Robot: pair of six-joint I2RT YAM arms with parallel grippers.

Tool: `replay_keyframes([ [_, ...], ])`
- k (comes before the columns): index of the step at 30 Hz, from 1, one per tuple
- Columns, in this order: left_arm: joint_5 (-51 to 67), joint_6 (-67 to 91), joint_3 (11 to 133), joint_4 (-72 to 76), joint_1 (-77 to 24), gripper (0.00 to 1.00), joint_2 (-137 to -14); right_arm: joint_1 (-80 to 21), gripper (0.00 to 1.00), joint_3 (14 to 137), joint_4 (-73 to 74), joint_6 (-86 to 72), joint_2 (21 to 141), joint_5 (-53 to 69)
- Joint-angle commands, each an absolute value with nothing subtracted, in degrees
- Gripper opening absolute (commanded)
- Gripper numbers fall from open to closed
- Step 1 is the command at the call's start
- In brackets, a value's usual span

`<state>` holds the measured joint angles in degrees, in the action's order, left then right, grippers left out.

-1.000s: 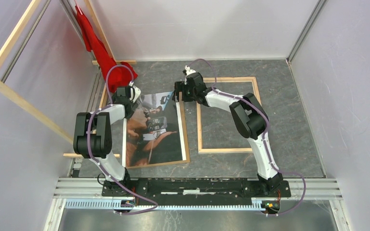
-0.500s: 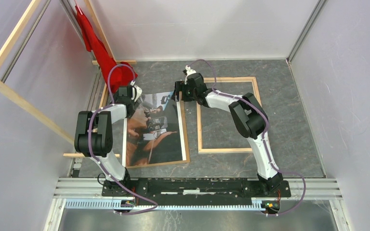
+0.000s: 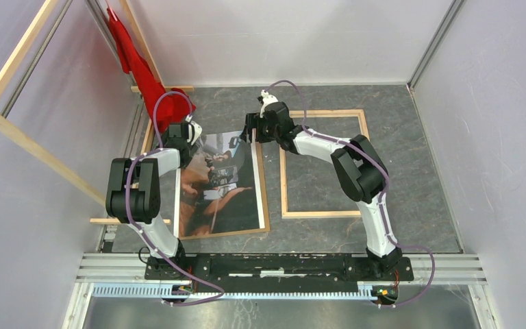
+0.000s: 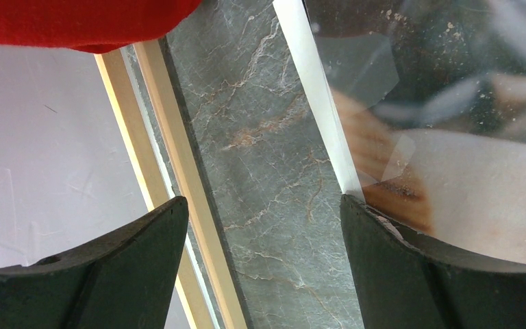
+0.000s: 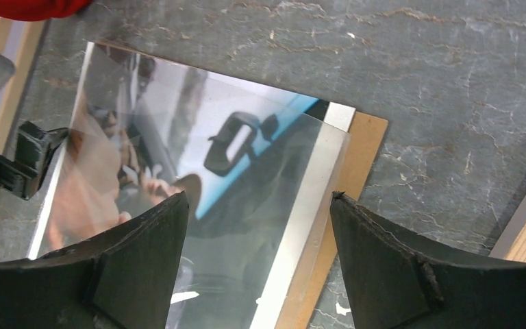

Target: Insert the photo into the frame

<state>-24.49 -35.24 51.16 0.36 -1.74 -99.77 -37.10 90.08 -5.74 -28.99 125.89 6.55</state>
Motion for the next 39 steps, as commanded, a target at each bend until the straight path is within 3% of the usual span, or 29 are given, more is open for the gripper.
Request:
replay_keyframes([
  [1,-18.57,-33.4,48.35,-4.49,-2.55,0.89,-103.26,-37.81,0.81,89.62,-8.24,-28.27,121.94,7.68],
  [17,-18.37,-32.87,48.34,-4.66,-2.61,0.89,-102.99,-34.68,0.77,79.48,-27.26,-38.62,119.29,23.89],
  [29,-18.48,-32.91,49.13,-5.53,-2.63,0.89,-103.01,-32.07,0.68,82.21,-27.93,-42.01,125.2,28.84],
  [39,-18.68,-33.13,48.62,-5.66,-2.63,0.89,-102.66,-31.69,0.63,74.4,-30.76,-46.34,123.34,31.38],
])
